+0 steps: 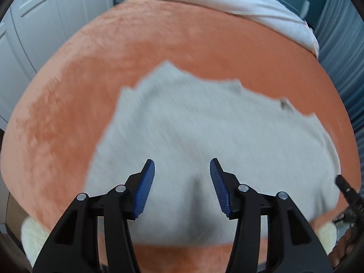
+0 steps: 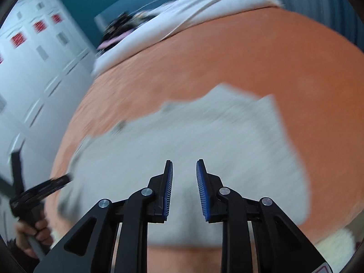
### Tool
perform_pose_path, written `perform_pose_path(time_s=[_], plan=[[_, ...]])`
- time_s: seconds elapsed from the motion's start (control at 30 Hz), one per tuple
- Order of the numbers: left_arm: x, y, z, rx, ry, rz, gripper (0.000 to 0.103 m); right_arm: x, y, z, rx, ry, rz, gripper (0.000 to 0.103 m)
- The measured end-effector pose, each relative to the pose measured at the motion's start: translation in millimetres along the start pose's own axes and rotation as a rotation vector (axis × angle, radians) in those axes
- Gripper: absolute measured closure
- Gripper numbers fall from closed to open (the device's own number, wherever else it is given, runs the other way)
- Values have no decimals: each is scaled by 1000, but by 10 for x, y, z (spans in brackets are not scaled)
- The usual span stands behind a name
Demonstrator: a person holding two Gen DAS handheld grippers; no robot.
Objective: Fold small clothes
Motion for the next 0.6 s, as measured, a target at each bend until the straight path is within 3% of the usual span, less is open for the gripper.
perform_pose_path(time_s=[0.07, 0.13, 0.2, 0.27, 0.37, 0.47, 0.53, 0.6], plan=[[276, -114, 88, -5, 48, 18, 54, 361, 295, 85, -50, 68, -65, 81], [448, -99, 178, -47, 67, 31, 52, 634, 442, 270, -26, 117, -164, 86], [476, -43, 162, -62, 50, 46, 52, 746, 277, 393, 52, 139, -173, 94], [473, 59, 131, -82, 50, 47, 52, 714, -14, 385, 67, 146, -66, 103], [504, 266, 128, -67, 60, 4, 52, 686, -593, 186, 104, 121, 90, 103], [566, 311, 101, -61, 43, 7, 52, 703, -859, 18, 118, 111, 137, 103], [581, 283, 40, -71, 35, 5, 52, 659, -907, -161, 137, 68, 142, 94], [575, 267, -51, -51, 19, -24, 47, 491, -957, -306, 163, 3, 143, 85]])
Point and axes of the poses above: each gripper's, at about its wrist camera, not at the fingertips, and z roughly the way its jaws point, y to its left, x to its underside, the point moved 8 cm from there along z, roughly the way its jaws point, and after that the axes turned 1 degree about x, right-handed, at the moved point
